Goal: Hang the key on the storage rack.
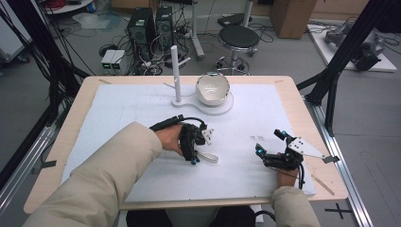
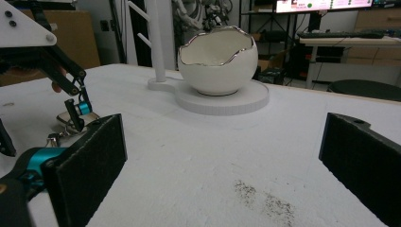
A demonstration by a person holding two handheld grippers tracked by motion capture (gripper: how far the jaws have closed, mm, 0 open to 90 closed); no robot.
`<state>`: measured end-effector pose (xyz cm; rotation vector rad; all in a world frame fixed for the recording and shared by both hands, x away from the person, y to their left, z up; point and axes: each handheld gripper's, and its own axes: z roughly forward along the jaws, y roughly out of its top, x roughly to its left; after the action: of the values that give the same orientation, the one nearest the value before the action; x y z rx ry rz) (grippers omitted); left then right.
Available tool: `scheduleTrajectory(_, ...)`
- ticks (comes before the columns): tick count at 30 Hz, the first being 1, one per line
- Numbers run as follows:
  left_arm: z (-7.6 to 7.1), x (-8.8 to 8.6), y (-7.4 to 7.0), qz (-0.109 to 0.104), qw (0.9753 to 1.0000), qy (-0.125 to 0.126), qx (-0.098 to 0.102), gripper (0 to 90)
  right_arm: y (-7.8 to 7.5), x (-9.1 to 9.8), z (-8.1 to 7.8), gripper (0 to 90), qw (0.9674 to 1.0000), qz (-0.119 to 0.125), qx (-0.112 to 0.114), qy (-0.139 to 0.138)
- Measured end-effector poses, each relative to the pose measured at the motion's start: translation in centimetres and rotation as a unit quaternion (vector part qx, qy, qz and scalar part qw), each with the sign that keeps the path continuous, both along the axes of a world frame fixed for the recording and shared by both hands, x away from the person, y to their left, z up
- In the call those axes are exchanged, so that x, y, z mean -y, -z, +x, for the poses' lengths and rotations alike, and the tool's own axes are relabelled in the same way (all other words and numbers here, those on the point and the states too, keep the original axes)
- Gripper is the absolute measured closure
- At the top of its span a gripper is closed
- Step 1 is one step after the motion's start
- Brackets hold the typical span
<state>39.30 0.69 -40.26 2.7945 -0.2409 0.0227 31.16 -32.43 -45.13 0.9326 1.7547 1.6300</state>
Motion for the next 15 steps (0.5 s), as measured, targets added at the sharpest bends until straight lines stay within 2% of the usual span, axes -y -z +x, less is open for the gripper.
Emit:
scheduleTrajectory(4,-0.06,-0.07,0.08,0.01,0.9999,-0.002,0.002,39.2,0.01,-0.02,0.0,0.7,1.0,-0.001,0.001,0.0)
scheduleTrajectory(8,-0.02,-0.21,-0.12,0.008,1.0,-0.006,-0.001,45.7,0.0,-0.03,0.01,0.7,1.0,-0.003,0.002,0.0)
scheduleTrajectory(11,0.12,-0.39,-0.23,0.014,0.9998,-0.011,-0.003,51.0,0.0,-0.01,0.0,0.7,1.0,-0.002,0.002,0.001)
scheduleTrajectory(15,0.11,-0.44,-0.18,0.022,0.9996,-0.016,0.001,56.6,0.0,-0.02,0.01,0.7,1.0,-0.001,0.002,-0.001)
